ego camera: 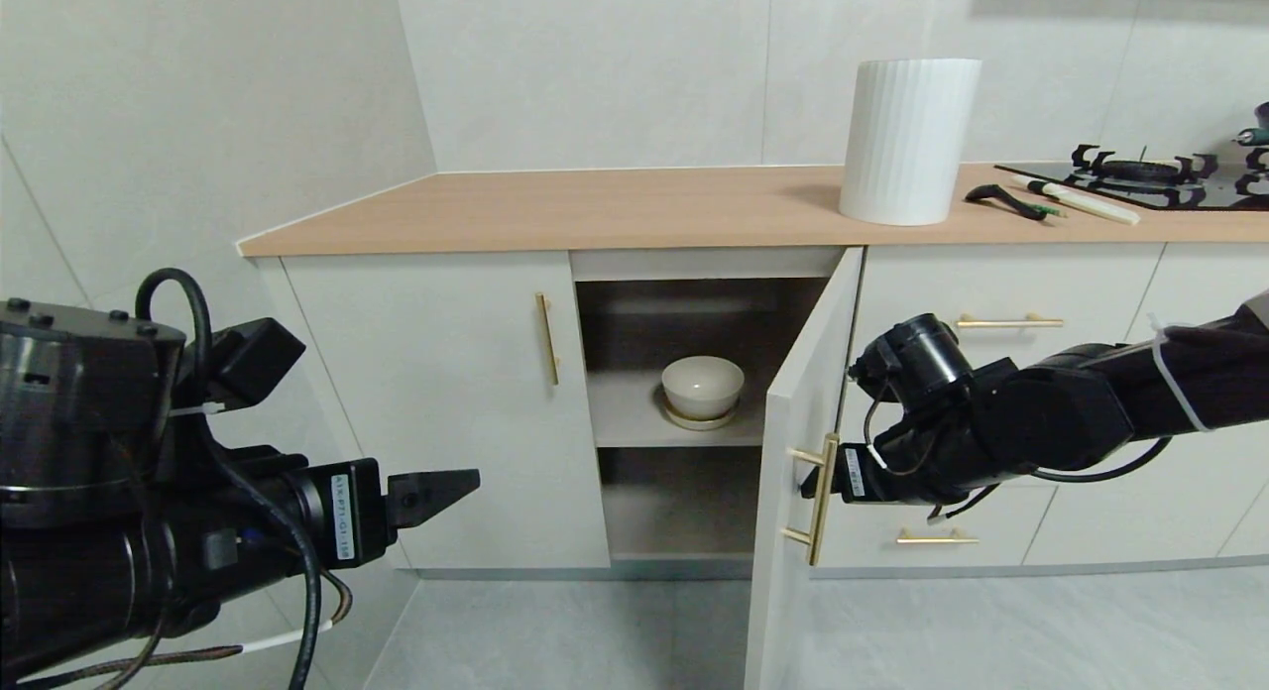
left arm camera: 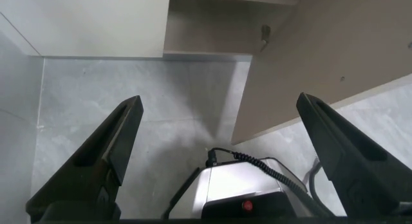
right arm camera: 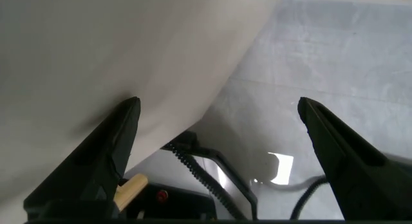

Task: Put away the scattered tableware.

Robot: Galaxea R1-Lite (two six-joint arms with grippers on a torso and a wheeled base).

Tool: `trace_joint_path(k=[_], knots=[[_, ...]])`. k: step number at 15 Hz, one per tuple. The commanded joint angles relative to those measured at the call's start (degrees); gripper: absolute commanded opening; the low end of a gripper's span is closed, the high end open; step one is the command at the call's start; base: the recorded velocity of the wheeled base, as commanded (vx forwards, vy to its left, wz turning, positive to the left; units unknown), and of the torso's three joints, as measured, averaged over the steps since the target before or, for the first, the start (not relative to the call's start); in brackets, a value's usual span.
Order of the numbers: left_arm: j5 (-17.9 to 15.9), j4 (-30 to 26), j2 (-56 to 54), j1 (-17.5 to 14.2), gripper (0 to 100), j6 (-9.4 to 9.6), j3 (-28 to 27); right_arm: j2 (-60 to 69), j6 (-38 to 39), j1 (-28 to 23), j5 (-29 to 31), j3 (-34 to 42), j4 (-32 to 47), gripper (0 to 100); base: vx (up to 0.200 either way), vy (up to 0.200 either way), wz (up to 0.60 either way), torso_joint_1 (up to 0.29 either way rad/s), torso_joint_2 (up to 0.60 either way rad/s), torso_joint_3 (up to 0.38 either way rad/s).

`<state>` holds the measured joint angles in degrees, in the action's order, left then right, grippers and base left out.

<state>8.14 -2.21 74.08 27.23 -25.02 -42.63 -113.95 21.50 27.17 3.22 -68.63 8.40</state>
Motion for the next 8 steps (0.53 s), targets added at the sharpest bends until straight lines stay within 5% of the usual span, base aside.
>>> trace_joint_path(k=[1, 6, 8], knots=[[0.03, 0.01, 0.19, 0.01, 100, -0.03, 0.0, -0.84, 0.03, -0.01, 0.03, -0.19, -0.05, 100, 0.0, 0.0, 0.0, 0.0, 0.0, 0.0], [0.03, -0.08, 0.36, 0.01, 100, 0.05, 0.09, -1.02, 0.12, -0.01, 0.03, 0.34, -1.72, 100, 0.0, 0.0, 0.0, 0.0, 0.0, 0.0], [0.03, -0.08, 0.45, 0.01, 100, 0.05, 0.09, -0.93, 0.12, -0.01, 0.12, 0.87, -2.33, 100, 0.2, 0.0, 0.0, 0.005, 0.0, 0.002]])
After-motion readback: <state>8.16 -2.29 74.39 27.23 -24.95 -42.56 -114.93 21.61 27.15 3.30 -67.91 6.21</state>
